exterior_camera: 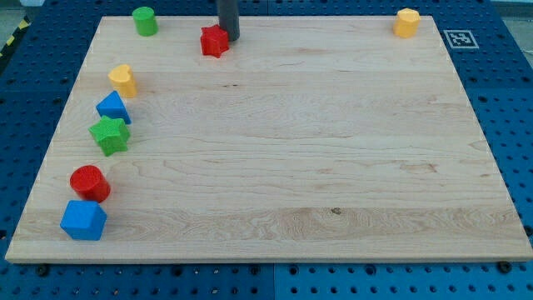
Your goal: Push the red star towards the yellow heart
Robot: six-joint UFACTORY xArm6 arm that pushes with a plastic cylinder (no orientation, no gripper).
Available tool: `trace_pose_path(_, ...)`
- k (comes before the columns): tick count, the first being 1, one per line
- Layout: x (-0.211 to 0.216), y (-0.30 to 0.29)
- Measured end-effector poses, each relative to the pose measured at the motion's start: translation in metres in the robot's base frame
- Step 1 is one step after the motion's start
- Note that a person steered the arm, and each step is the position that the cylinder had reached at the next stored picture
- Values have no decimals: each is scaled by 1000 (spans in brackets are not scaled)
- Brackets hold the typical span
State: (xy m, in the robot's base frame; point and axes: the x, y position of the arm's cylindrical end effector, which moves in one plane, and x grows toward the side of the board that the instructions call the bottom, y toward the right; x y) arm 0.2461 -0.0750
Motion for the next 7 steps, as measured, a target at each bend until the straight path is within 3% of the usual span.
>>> trace_pose_path(4,51,-37)
trace_pose_path(7,57,-41)
